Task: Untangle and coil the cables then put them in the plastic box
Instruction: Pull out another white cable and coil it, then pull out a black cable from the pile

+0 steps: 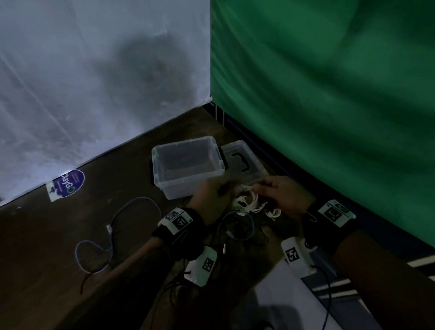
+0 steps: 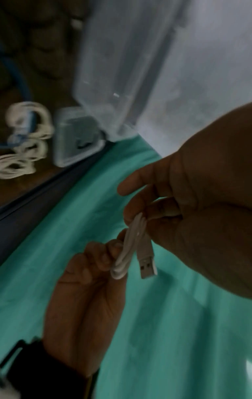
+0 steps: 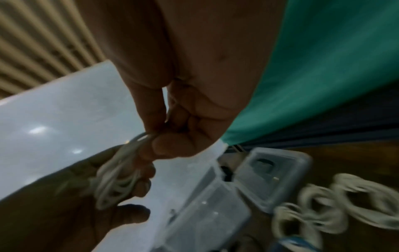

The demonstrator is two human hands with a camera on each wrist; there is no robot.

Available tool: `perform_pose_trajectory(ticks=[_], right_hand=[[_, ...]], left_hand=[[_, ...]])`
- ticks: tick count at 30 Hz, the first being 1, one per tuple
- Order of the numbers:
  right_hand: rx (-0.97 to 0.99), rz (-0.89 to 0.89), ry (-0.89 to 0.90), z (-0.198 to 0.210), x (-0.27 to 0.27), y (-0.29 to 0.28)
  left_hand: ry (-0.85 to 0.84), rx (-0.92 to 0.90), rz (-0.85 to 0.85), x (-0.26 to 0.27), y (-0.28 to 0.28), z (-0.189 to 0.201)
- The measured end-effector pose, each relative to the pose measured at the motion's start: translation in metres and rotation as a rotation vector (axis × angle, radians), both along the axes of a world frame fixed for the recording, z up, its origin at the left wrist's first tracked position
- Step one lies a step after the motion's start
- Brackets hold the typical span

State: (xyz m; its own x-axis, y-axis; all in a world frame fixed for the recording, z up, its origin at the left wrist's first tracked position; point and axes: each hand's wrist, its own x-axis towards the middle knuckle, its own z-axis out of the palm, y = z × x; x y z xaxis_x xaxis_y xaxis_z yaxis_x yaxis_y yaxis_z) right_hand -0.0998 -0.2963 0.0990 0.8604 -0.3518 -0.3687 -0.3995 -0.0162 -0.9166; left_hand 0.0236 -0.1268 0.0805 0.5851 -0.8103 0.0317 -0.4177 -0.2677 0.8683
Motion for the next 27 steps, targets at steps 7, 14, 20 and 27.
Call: perform_pose_trajectory(ticks=[7,14,20,27], right_hand=[[-0.165,-0.197,0.272,-0.076,-0.03,-0.048],[0.045,-0.404,0.418,-0.129,-0.043,-0.047],[0.213,-0.457,0.42,-0.157,-0.025,-0.033],[0.283,-0.485,0.473,-0.18,-0.004,-0.007]], left_hand=[[-0.152,0.493,-0.273,-0.017,-0.054,-0.078],[-0.409,0.954,-0.68,-0.047,-0.049,-0.142],[-0.419,0.992,-0.625,-0.045,0.001,-0.153],[-0.317,0.935,-0.444,-0.032,0.057,-0.142]])
